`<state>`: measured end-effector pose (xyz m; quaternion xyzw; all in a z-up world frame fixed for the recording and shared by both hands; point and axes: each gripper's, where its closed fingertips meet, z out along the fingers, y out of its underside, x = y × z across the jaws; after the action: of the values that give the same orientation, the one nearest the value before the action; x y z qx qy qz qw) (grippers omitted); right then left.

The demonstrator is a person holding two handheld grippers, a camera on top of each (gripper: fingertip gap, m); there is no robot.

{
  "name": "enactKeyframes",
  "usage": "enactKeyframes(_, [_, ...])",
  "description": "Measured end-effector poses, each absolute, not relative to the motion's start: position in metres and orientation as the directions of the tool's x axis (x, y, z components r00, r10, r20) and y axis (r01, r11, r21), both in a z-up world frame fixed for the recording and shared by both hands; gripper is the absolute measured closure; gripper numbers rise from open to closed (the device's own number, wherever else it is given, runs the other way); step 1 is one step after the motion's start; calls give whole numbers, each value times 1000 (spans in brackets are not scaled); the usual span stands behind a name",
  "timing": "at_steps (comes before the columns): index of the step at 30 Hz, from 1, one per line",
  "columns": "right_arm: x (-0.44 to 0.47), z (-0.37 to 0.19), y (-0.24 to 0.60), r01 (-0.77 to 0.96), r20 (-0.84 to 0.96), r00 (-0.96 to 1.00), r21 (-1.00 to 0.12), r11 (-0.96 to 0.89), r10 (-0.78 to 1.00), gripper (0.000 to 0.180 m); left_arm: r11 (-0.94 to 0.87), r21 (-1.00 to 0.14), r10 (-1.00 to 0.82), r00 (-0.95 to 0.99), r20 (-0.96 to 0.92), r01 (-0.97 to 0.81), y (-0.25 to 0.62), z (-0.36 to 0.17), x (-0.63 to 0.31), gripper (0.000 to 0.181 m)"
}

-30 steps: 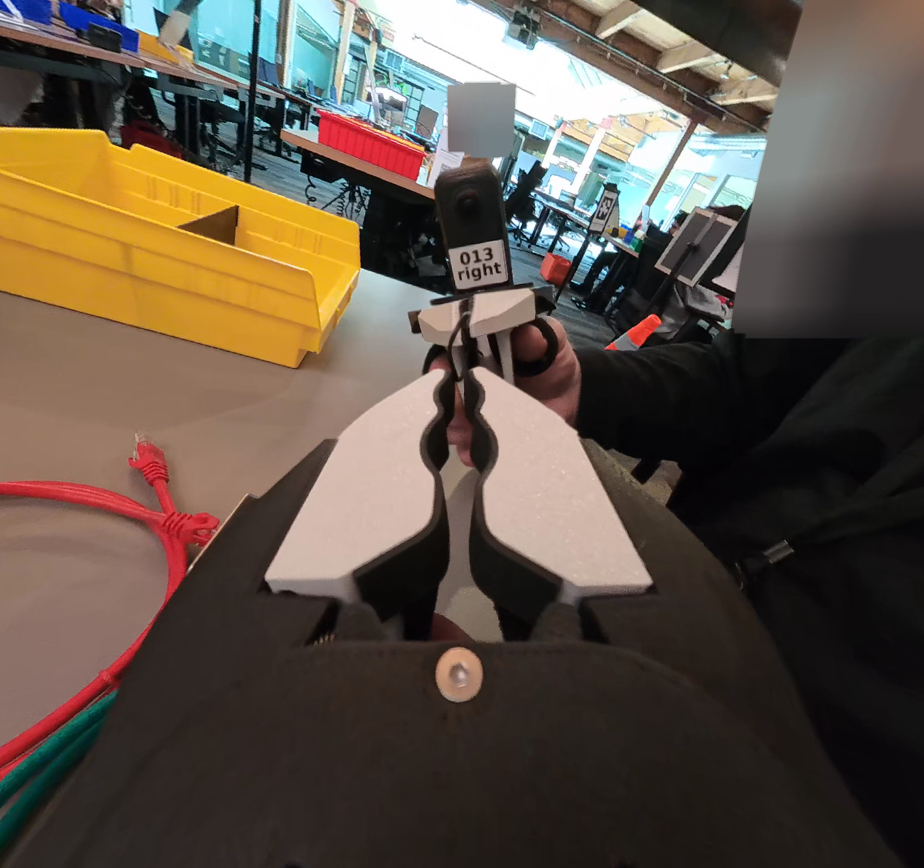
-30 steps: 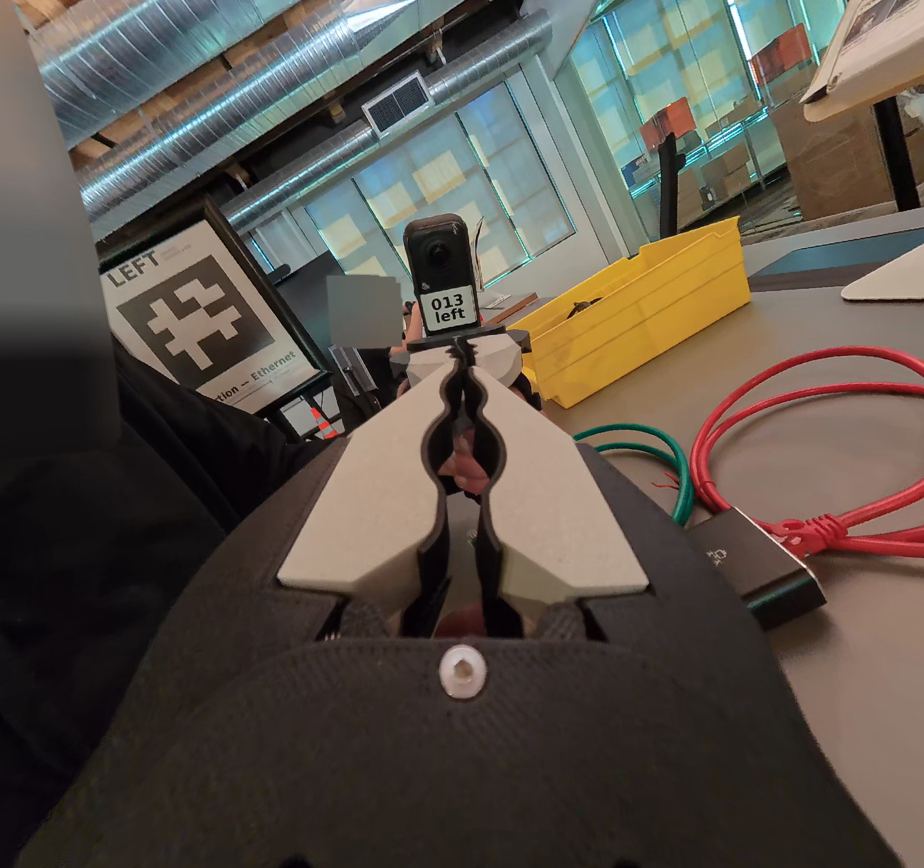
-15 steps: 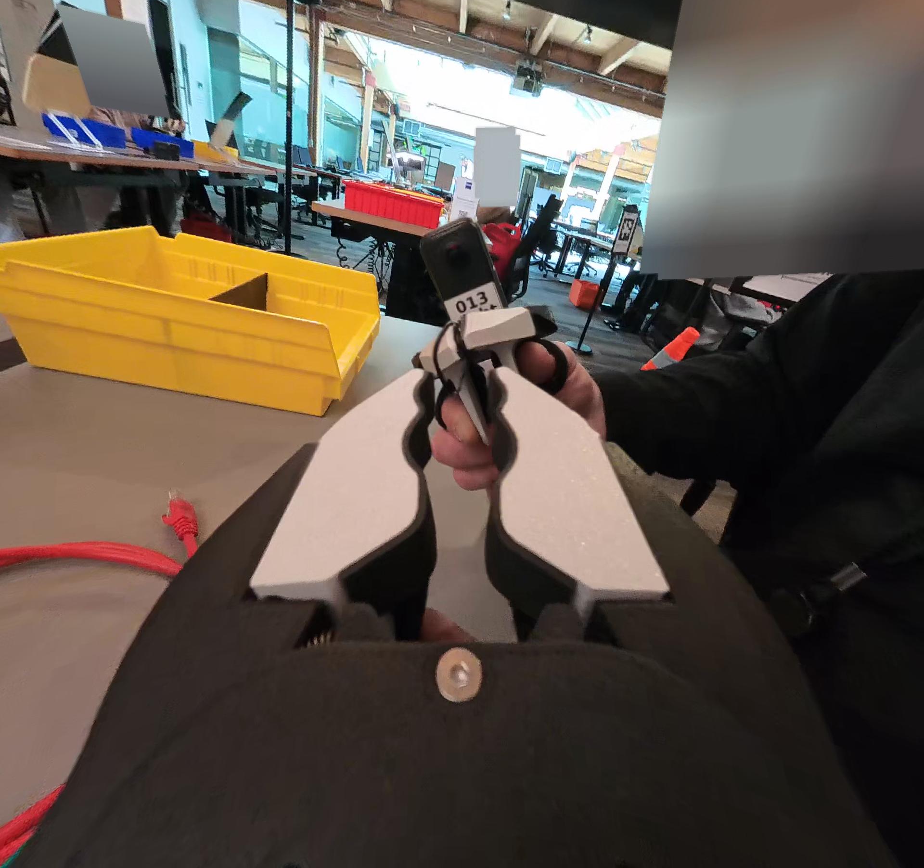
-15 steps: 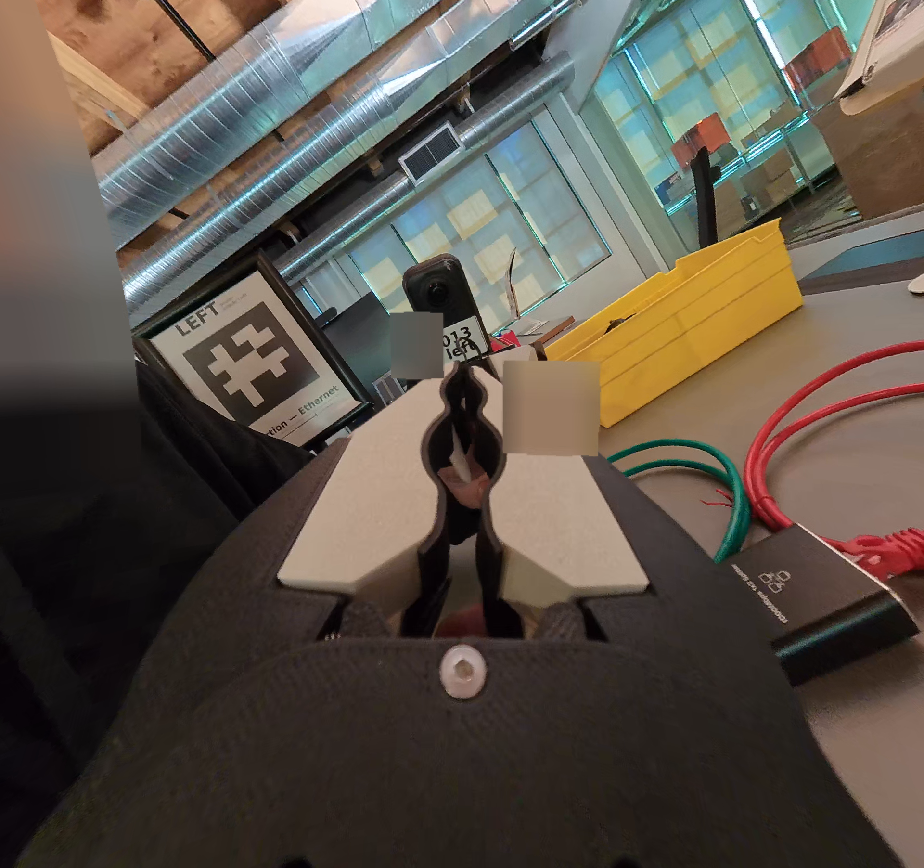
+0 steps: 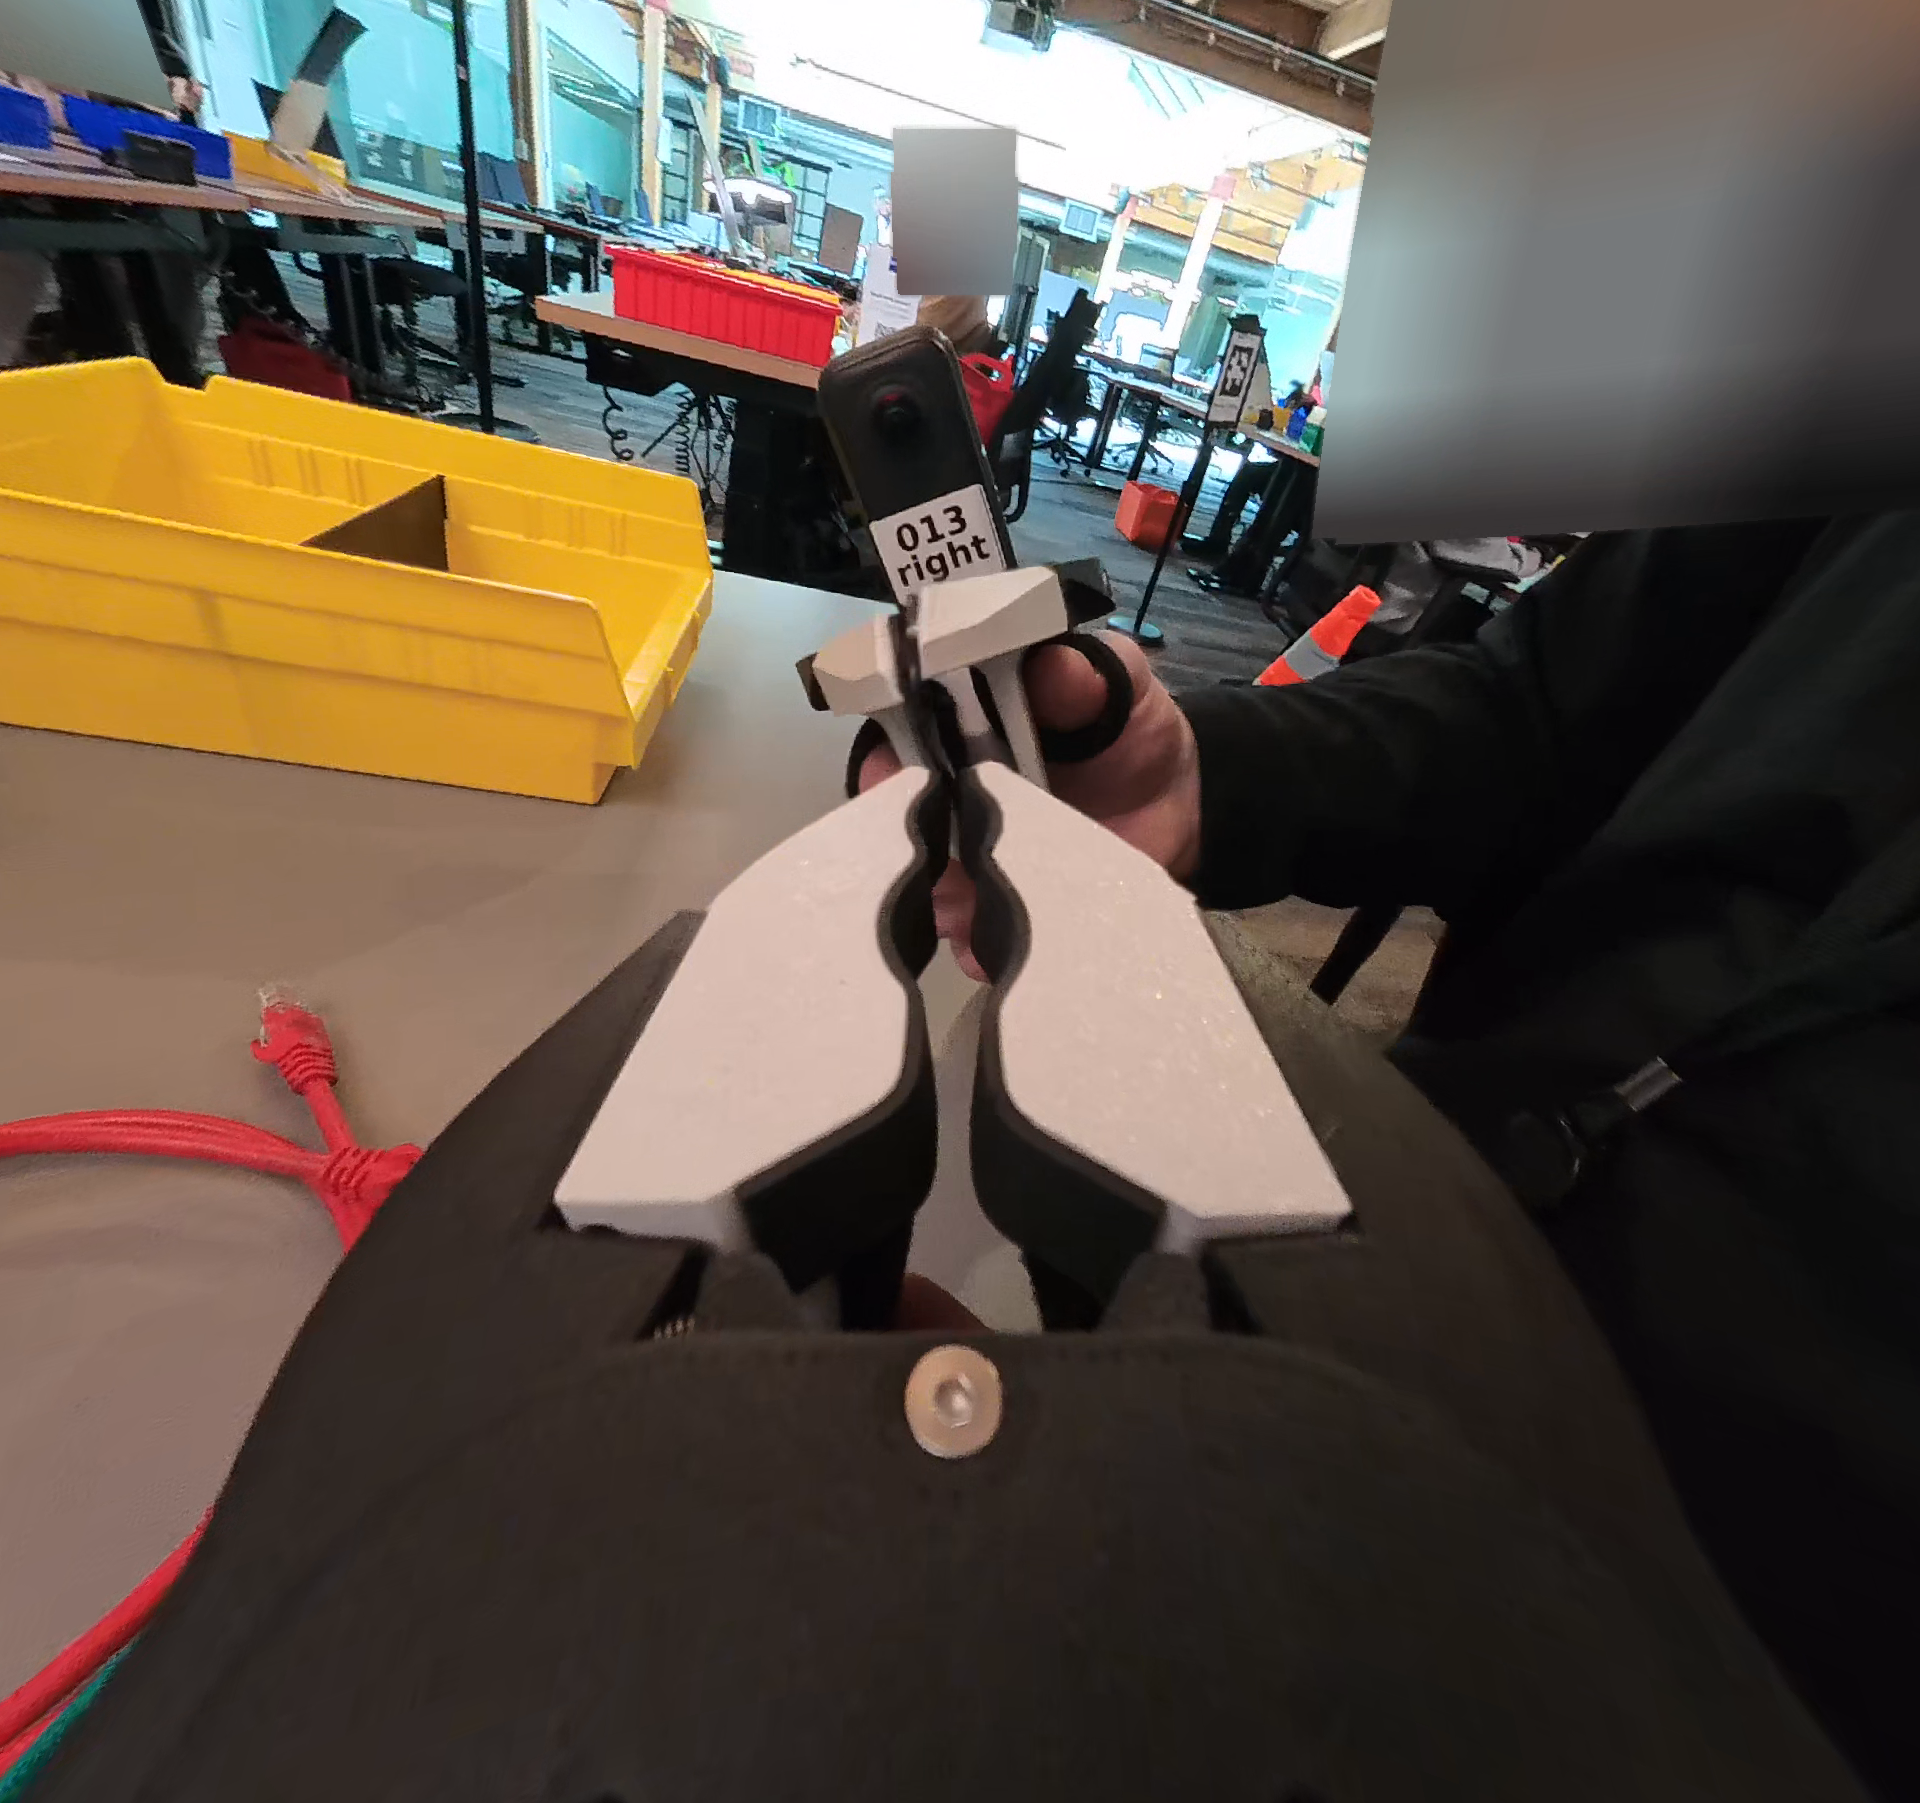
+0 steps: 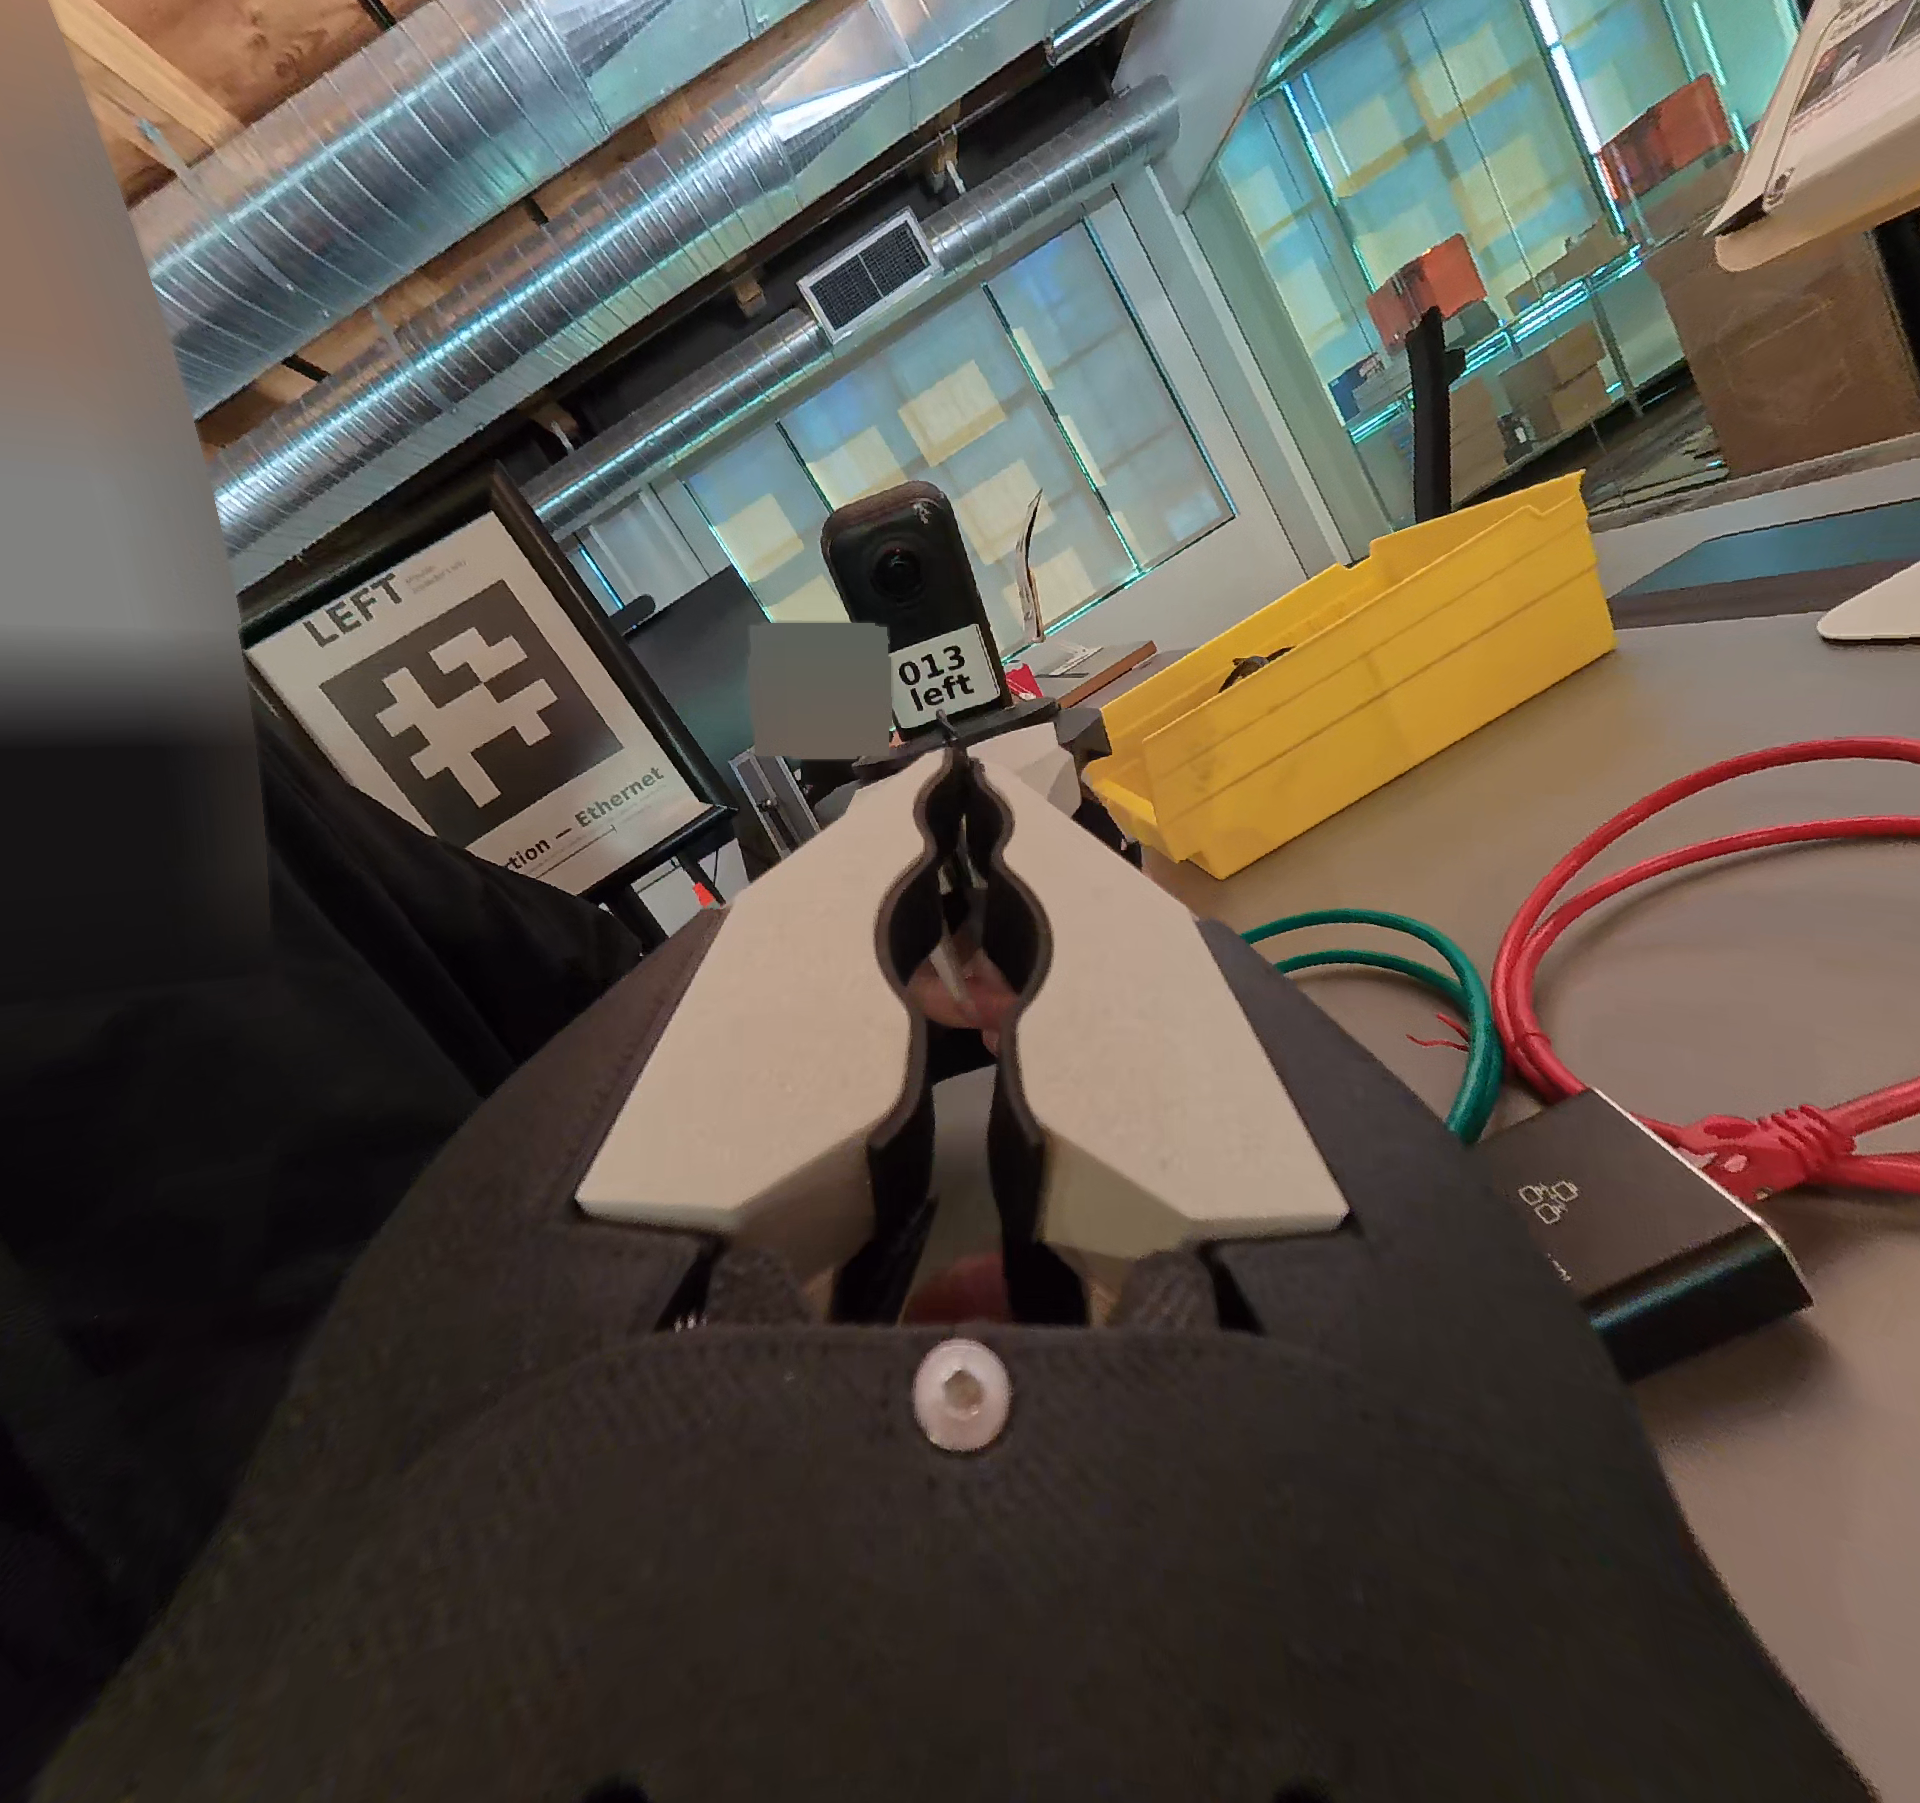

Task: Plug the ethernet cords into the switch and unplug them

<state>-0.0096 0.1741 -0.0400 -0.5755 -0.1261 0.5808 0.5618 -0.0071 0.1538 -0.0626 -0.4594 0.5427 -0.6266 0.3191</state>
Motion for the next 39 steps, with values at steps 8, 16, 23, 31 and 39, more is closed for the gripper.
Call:
enactKeyframes(8, [-10, -36, 173, -536, -536, 274, -774, -336, 798, 180, -200, -979, -916, -346, 201, -39, 160, -57, -8, 172])
enactKeyframes(16, [-5, -29, 174, -617, -554, 238, -721, -316, 798, 180, -252, -966, -937, -264, 230, 52, 170, -52, 1, 162])
enactKeyframes(23, [-6, -30, 175, -625, -559, 237, -714, -316, 794, 180, -349, -932, -901, -309, 305, 98, 165, -44, 5, 172])
enactKeyframes(31, [-6, -32, 174, -605, -551, 248, -730, -317, 797, 180, -373, -925, -879, -350, 325, 77, 165, -41, 0, 180])
enactKeyframes(39, [-11, -39, 174, -521, -512, 303, -795, -310, 804, 180, -311, -949, -882, -359, 306, -47, 165, -50, -5, 180])
